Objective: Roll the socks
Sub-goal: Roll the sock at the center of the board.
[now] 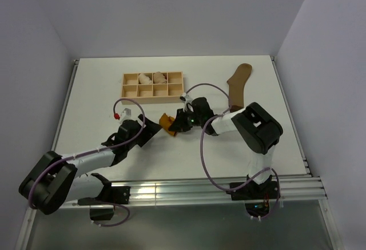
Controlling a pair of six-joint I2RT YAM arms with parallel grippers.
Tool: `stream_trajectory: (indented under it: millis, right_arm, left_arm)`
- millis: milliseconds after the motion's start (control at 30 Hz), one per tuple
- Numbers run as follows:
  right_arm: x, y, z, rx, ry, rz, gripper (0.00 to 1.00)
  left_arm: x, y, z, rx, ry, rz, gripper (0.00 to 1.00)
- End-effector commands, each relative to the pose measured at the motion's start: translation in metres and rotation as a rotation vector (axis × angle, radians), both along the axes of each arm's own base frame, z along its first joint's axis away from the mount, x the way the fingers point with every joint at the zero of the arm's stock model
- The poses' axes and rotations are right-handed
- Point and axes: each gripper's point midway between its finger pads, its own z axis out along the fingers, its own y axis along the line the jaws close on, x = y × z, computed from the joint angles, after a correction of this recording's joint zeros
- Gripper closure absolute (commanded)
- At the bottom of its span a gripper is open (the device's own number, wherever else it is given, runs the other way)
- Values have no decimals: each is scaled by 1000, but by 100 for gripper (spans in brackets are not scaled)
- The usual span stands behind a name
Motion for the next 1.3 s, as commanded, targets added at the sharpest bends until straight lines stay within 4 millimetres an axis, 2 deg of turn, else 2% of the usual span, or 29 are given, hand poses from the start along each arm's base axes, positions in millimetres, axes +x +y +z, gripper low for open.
stream_trajectory:
  millis: [0, 33, 167, 367, 433, 800, 867, 933, 967, 1100, 1200, 1267]
  right_arm:
    - [-44, -14, -44, -21, 287, 23, 100]
    - [-39, -15, -41, 10, 303, 0, 100]
    - [-42, -16, -44, 72, 366, 0, 100]
    - [-48, -17, -46, 109, 421, 20, 99]
    - [-48, -17, -48, 126, 450, 16, 99]
    - [-47, -20, -54, 165, 532, -22, 96]
    - [-47, -19, -53, 170, 539, -18, 96]
    - [-47, -19, -55, 164, 547, -21, 96]
    - [-47, -18, -56, 161, 547, -19, 96]
    - [-49, -20, -60, 142, 554, -16, 94]
    - [-48, -22, -62, 122, 542, -18, 89]
    - [-43, -24, -59, 104, 506, -33, 80]
  left_arm:
    - [5, -11, 8, -39, -39, -38, 16]
    - [5, -13, 6, -38, -34, -40, 17]
    - [8, -20, -1, -27, -17, -54, 19]
    - [17, -27, -4, -11, -23, -55, 21]
    - [22, -30, 1, -25, -43, -53, 22]
    - [25, -34, -13, -14, -11, -59, 33]
    - [25, -35, -18, -7, 0, -62, 39]
    - [26, -36, -19, -5, 0, -64, 40]
    - [26, -36, -20, -2, 3, -64, 45]
    - [28, -37, -25, 8, 12, -66, 50]
    - [27, -38, -28, 13, 22, -70, 61]
    - [27, -37, -30, 19, 28, -68, 68]
